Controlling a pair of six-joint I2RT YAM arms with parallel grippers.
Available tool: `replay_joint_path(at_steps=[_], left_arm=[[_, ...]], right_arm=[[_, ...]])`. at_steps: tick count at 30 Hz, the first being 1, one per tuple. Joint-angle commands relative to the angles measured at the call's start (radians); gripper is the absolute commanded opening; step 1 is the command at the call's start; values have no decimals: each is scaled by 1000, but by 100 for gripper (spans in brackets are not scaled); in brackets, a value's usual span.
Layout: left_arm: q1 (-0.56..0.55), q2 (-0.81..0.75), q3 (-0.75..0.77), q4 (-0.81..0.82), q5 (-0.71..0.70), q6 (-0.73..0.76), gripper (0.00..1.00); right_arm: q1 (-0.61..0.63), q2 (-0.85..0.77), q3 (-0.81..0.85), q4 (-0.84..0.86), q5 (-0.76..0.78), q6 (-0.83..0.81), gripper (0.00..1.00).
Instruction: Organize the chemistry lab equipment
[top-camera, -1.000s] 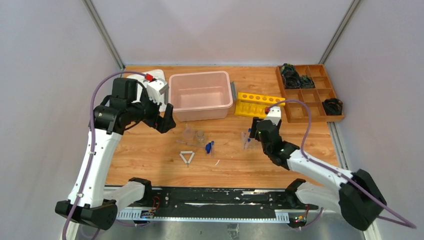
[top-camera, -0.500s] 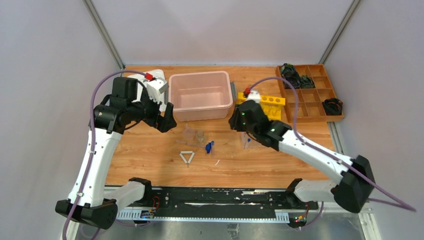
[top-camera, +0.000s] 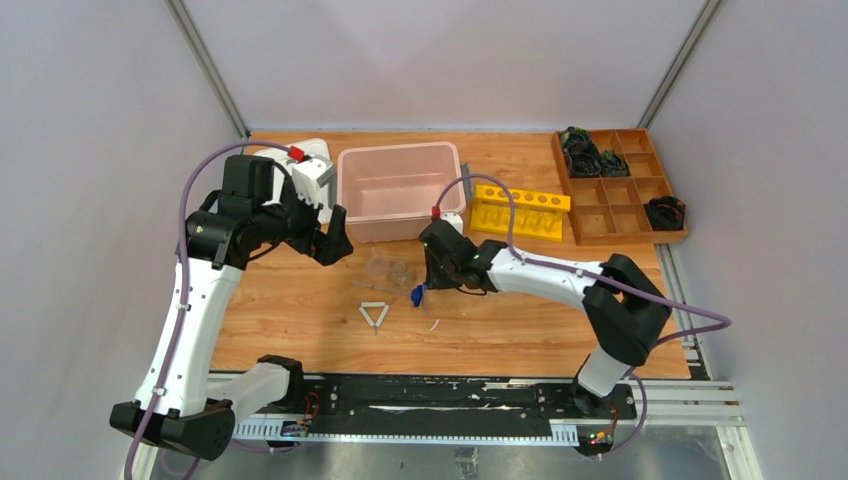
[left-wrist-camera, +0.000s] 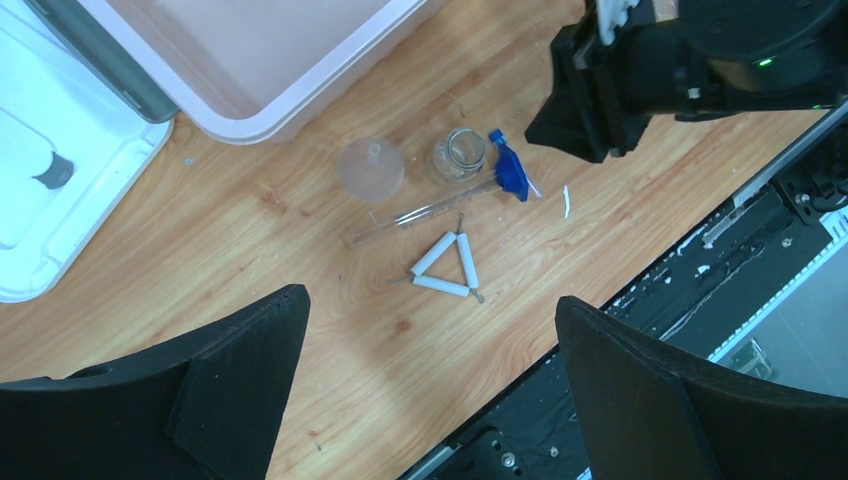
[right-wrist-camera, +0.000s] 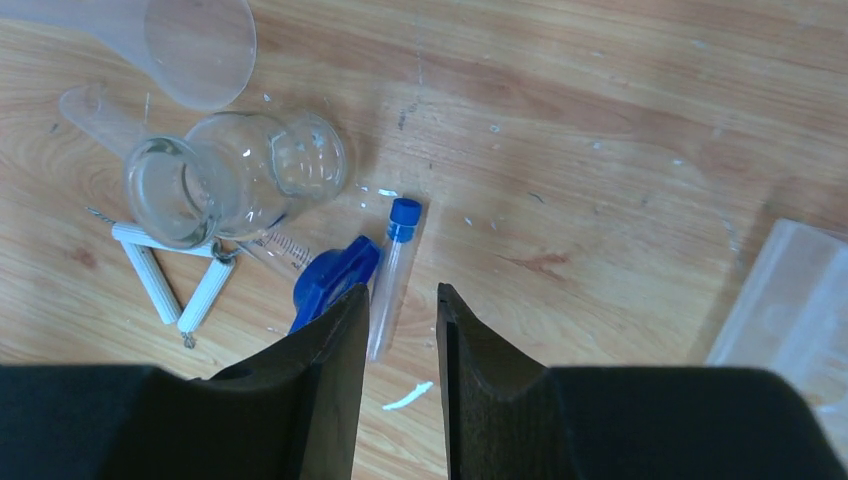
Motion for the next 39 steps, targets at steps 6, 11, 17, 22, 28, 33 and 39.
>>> replay_joint_path(at_steps=[6,11,17,22,28,33,39], left_arm=[[0,-14,22,3,9,-7,100],[0,-18,21,4,7,-5,100],[0,-19,16,4,6,-2,100],[0,-19,17,4,9,-2,100],[0,-18,28,4,28,-10,100],[0,-14,27,4,59,1,100],[0,-26,30,5,114,10,100]], right_arm=[[61,166,111,-2,1,20,35],[74,218,154,-33,37,18,35],[79,260,164,-91,101,11,34],[81,287,135,-109,118,13,34],[80,256,103,-141,166,23,21],[49,167,103,-179,158,20,0],[14,-24,182,-215,108,-1,0]])
